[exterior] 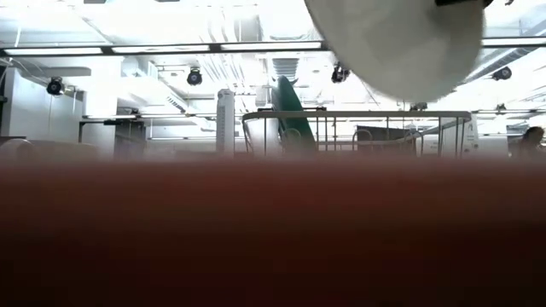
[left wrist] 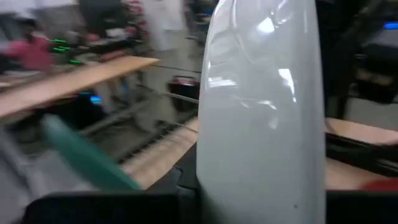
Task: Sort dishes
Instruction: Put the white plate in the dish rack
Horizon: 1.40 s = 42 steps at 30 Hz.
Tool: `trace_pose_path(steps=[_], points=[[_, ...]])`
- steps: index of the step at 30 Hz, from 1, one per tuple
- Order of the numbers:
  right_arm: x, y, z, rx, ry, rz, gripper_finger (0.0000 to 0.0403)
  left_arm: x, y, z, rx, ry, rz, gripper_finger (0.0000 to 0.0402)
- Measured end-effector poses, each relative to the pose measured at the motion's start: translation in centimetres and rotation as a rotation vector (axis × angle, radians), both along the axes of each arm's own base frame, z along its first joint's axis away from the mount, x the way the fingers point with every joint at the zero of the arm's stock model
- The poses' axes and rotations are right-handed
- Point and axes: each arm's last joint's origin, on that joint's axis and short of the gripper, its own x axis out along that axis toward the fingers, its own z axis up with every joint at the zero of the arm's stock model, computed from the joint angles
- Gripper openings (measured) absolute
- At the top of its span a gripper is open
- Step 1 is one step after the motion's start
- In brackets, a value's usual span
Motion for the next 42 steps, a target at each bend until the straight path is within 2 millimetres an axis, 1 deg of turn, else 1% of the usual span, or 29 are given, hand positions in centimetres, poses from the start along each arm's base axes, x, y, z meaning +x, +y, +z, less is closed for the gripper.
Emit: trace_pose_path(steps=[3, 6, 8, 10, 12, 14, 17, 22, 27, 29, 31, 36, 42], points=[[-1.1, -0.9, 1.1, 0.096, -0.058, -0.028, 0.0179, -0.7, -0.5, 1.9, 0.041, -0.003, 0.101, 0.0049], [-1.8, -1.2, 1.0, 0.181, -0.084, -0.041, 0.0176, -1.0, -0.8, 3.7, 0.054, -0.054, 0.193, 0.0049], [-1.9, -1.0, 0.2, 0.184, -0.074, -0.030, 0.0172, -0.9, -0.8, 5.1, 0.043, -0.097, 0.229, 0.0049], [-1.8, -0.6, -1.2, 0.176, -0.052, -0.023, 0.0170, -0.7, -0.5, 6.3, 0.061, -0.115, 0.285, 0.0049], [-1.6, -0.2, -2.5, 0.170, -0.032, -0.024, 0.0167, 0.0, 0.0, 6.9, 0.077, -0.122, 0.335, 0.0049], [-1.5, 0.1, -3.7, 0.155, -0.028, -0.037, 0.0164, 0.7, 0.8, 7.5, 0.082, -0.108, 0.345, 0.0049], [-1.4, 0.3, -5.2, 0.118, -0.020, -0.064, 0.0159, 2.3, 2.5, 7.8, 0.082, -0.105, 0.389, 0.0049], [-1.7, 0.3, -6.4, 0.120, -0.009, -0.083, 0.0151, 4.3, 6.6, 7.7, 0.114, -0.063, 0.487, 0.0049], [-2.4, 0.4, -7.5, 0.127, -0.013, -0.092, 0.0143, 5.3, 10.5, 8.1, 0.093, -0.097, 0.578, 0.0049], [-2.6, 0.4, -7.8, 0.122, -0.016, -0.096, 0.0140, 5.5, 11.9, 8.0, 0.077, -0.129, 0.614, 0.0049], [-2.6, 0.5, -7.8, 0.121, -0.017, -0.094, 0.0136, 5.9, 13.1, 7.5, 0.059, -0.146, 0.631, 0.0049], [-2.6, 0.5, -7.8, 0.120, -0.017, -0.093, 0.0127, 6.5, 14.9, 5.6, 0.025, -0.148, 0.636, 0.0049], [-2.6, 0.4, -7.8, 0.113, -0.015, -0.091, 0.0117, 6.9, 16.1, 2.5, 0.011, -0.152, 0.660, 0.0049]])
